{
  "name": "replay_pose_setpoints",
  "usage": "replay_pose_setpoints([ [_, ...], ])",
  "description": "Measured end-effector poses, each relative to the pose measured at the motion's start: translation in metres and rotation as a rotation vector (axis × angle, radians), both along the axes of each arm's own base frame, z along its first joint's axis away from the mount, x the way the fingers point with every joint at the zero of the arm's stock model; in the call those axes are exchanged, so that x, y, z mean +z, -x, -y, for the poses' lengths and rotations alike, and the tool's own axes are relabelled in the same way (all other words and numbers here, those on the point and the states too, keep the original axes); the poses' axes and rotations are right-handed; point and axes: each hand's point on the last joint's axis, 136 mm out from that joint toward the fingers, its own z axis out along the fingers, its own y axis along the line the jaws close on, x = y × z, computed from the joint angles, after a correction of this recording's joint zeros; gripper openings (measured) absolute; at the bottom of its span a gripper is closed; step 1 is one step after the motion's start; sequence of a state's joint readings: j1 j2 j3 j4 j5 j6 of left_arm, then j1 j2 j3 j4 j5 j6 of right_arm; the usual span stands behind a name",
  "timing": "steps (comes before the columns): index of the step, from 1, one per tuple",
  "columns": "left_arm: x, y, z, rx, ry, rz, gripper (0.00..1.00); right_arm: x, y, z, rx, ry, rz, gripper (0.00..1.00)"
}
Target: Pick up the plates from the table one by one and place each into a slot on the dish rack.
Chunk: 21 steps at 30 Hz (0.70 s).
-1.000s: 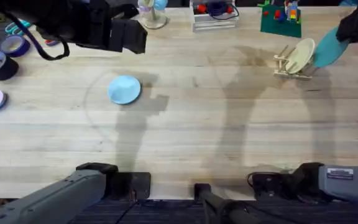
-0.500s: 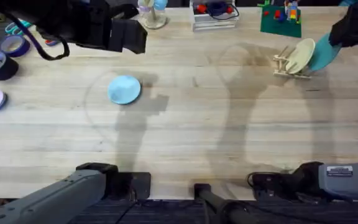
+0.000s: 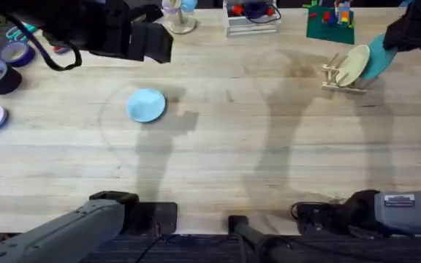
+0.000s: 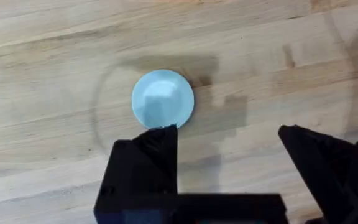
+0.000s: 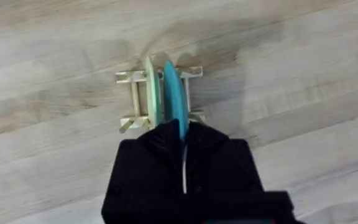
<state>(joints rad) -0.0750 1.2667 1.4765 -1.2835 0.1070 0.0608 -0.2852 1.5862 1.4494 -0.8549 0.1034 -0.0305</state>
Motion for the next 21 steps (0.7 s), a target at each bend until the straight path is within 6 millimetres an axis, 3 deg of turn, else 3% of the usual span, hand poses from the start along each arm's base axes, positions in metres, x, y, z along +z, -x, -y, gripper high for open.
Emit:
replay_pose_setpoints([
  [21, 0.0, 0.0, 0.0, 0.0, 0.0, 0.0, 0.993, -0.0028, -0.0104, -0.0001, 0.016, -0.006, 0.022, 0.03],
])
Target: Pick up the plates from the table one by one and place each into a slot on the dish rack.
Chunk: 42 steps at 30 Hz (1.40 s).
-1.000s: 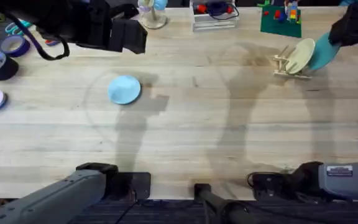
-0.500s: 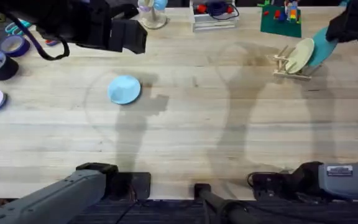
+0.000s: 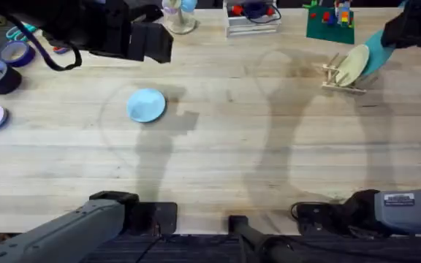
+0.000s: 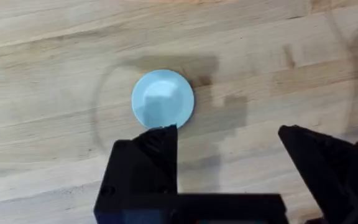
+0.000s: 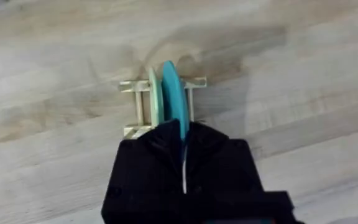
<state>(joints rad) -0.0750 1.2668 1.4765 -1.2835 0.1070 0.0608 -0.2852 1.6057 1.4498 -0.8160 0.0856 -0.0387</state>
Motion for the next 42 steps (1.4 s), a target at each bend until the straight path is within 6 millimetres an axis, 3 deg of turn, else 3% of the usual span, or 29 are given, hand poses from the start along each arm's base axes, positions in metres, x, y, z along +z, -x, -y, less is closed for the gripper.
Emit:
replay_pose_setpoints([
  [42, 0.0, 0.0, 0.0, 0.0, 0.0, 0.0, 0.993, -0.0044, -0.0031, 0.0012, -0.001, -0.002, -0.01, 0.031],
])
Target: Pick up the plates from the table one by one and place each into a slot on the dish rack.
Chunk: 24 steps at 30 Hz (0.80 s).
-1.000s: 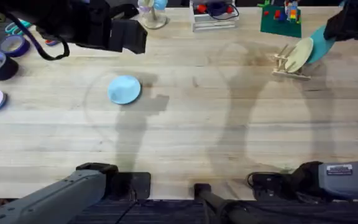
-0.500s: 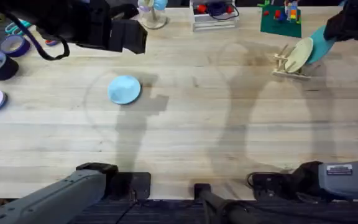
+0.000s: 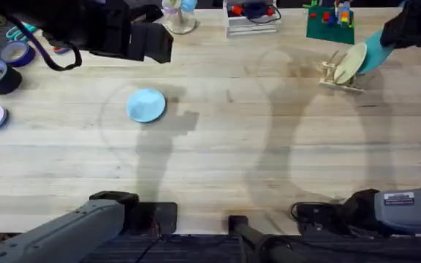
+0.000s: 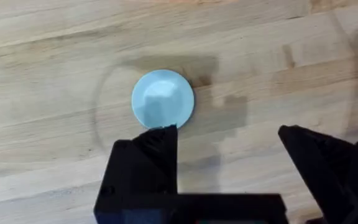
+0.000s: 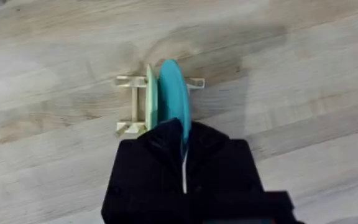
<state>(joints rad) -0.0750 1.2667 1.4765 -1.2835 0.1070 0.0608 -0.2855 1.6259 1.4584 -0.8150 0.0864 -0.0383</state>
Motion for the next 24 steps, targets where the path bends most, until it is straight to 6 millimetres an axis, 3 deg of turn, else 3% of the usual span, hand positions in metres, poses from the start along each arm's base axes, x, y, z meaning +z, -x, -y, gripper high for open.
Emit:
replay_pose_setpoints([
  [24, 0.0, 0.0, 0.0, 0.0, 0.0, 0.0, 0.993, -0.0022, -0.0017, 0.0011, -0.001, 0.0, -0.007, 0.031],
])
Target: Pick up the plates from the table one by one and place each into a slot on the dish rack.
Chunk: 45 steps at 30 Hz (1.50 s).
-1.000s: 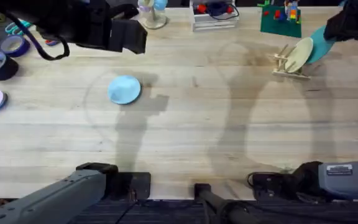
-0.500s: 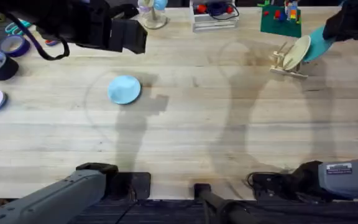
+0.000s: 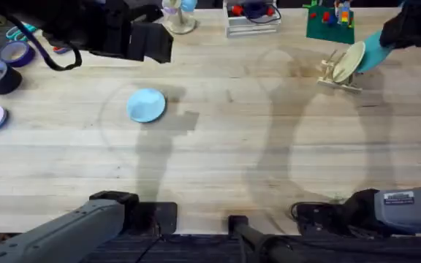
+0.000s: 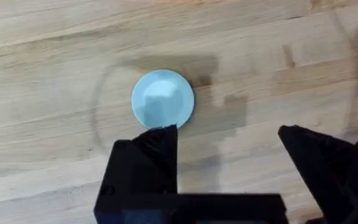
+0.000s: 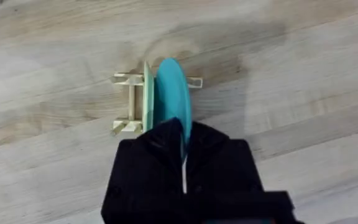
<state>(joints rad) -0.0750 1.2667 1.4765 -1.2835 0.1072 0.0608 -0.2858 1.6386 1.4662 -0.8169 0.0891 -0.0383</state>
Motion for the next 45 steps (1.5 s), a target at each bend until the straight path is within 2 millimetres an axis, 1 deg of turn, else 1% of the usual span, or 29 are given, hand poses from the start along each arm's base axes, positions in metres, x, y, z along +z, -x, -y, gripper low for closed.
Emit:
replay_pose_setpoints([
  [8, 0.0, 0.0, 0.0, 0.0, 0.0, 0.0, 0.993, 0.002, 0.002, -0.001, 0.001, -0.002, 0.002, 0.031],
  [14, 0.0, 0.0, 0.0, 0.0, 0.0, 0.0, 0.993, 0.007, 0.01, -0.004, 0.004, -0.007, -0.002, 0.031],
  [21, 0.0, 0.0, 0.0, 0.0, 0.0, 0.0, 0.992, 0.026, 0.015, -0.006, 0.005, 0.008, 0.046, 0.031],
  [24, 0.0, 0.0, 0.0, 0.0, 0.0, 0.0, 0.993, 0.031, 0.016, -0.006, 0.005, 0.012, 0.059, 0.031],
  [30, 0.0, 0.0, 0.0, 0.0, 0.0, 0.0, 0.993, 0.03, 0.016, -0.006, 0.004, 0.011, 0.057, 0.031],
  [38, 0.0, 0.0, 0.0, 0.0, 0.0, 0.0, 0.993, 0.031, 0.019, 0.002, -0.026, 0.051, 0.045, 0.031],
  [45, 0.0, 0.0, 0.0, 0.0, 0.0, 0.0, 0.993, 0.031, 0.02, 0.003, -0.028, 0.055, 0.044, 0.031],
])
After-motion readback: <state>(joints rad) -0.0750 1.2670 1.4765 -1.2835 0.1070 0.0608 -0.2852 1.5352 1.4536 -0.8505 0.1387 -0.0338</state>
